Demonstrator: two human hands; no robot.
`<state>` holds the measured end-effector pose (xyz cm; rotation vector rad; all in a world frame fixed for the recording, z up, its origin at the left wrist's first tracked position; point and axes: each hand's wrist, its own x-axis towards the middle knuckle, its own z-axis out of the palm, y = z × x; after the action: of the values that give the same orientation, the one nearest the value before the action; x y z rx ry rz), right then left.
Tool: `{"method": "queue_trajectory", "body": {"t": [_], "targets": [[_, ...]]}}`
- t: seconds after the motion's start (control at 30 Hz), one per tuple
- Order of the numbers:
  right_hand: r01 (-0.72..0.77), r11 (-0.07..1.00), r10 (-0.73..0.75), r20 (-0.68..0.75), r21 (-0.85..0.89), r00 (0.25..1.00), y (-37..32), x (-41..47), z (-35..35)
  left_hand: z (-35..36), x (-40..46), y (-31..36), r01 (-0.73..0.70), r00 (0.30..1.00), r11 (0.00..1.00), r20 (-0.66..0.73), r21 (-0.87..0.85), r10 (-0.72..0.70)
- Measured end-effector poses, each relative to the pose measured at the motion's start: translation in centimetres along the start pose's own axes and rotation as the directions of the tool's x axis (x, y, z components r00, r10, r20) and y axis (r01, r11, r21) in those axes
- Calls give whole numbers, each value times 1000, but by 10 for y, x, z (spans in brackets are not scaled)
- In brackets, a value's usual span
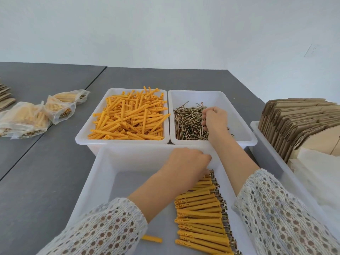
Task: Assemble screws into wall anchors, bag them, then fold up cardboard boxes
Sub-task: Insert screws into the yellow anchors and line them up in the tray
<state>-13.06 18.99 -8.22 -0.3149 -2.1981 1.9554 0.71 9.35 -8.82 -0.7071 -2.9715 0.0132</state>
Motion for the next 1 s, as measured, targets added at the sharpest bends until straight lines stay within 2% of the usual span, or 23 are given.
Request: {"method": "queue_trajectory", "body": {"t": [0.1,0.2,0.27,0.37,0.43,0.6,1.0], "targets": [[-12,1000,12,12,-17,1000,-1,-1,1,-5,-2,-9,219,963,976,162,2,-216],[-26,999,27,43,-30,999,-2,-1,2,1,-13,-19,383,869,922,318,56,-380],[-34,999,36,63,-34,997,-2,-2,1,5,-17,-23,424,809,902,411,85,-420],[-30,999,33,74,-44,997,-2,-4,1,8,-15,-25,414,767,905,497,100,-406],[-27,999,31,81,-47,996,-2,-5,1,10,-13,-22,393,764,911,508,121,-397],[-32,998,37,96,-55,995,-2,-4,2,16,-13,-14,349,808,929,462,126,-366],[-34,996,44,127,-86,991,-1,-2,3,18,-6,-14,381,837,914,369,135,-404]]}}
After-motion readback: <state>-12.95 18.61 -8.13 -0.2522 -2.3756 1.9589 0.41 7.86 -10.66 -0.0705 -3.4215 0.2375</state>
